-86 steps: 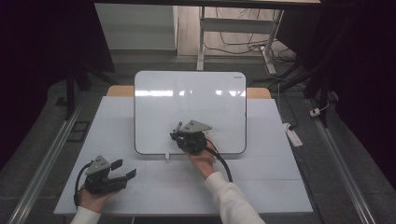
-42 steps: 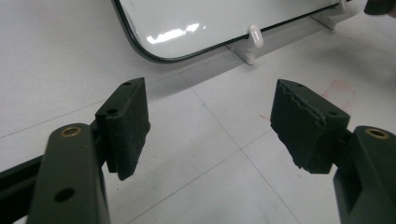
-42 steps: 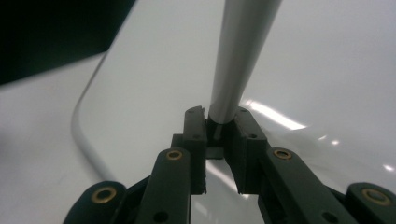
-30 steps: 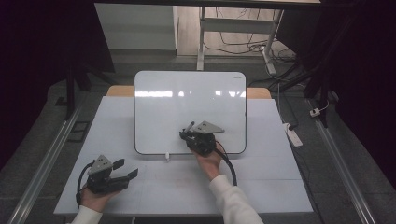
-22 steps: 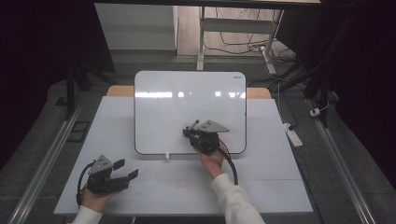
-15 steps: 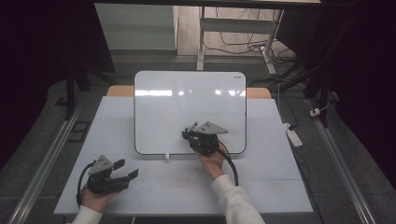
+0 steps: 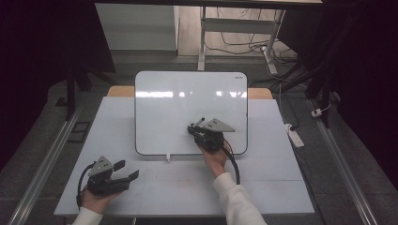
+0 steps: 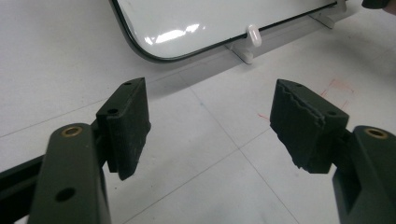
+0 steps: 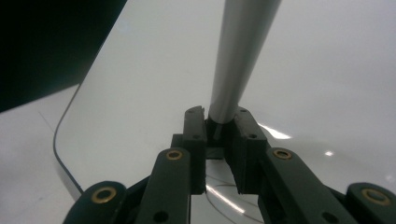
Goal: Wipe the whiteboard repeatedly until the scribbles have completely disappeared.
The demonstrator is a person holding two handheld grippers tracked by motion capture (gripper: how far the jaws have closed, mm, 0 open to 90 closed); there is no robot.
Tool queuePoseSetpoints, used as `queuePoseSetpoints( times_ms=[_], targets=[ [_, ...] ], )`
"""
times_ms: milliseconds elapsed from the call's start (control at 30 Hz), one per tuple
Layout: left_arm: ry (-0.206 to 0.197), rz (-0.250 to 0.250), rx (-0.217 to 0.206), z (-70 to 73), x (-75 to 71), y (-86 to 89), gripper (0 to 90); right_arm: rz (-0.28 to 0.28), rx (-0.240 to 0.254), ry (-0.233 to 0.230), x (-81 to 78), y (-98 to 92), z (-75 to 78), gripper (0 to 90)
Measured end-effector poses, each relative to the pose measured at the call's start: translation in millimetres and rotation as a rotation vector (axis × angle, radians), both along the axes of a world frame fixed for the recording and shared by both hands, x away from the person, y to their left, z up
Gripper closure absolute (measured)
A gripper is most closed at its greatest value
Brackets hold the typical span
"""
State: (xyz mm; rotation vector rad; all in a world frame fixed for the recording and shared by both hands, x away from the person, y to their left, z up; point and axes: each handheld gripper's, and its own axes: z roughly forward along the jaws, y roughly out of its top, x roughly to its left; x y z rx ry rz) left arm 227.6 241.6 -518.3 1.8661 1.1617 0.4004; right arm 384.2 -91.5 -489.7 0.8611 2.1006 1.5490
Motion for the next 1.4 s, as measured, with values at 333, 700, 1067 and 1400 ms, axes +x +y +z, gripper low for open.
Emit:
queuePoseSetpoints(
  times_ms=[333, 700, 1067, 1400],
  targets=[
    [0.001, -0.003, 0.001, -0.3, 0.2, -0.2, 29.6, -0.002, 0.026, 0.013, 5.3, -1.3, 2.7, 77.6],
    [0.01, -0.011, -0.006, -1.0, 2.0, -1.2, 29.5, 0.045, -0.024, 0.021, -1.2, 9.6, -1.0, 77.6],
    [0.005, -0.016, -0.013, 0.1, 2.4, -2.6, 29.2, 0.045, -0.077, -0.024, -7.3, 1.0, -4.1, 77.6],
    [0.008, -0.014, -0.021, 0.0, 2.8, -2.0, 29.0, 0.047, -0.1, -0.025, -11.7, 6.4, -5.5, 77.6]
  ],
)
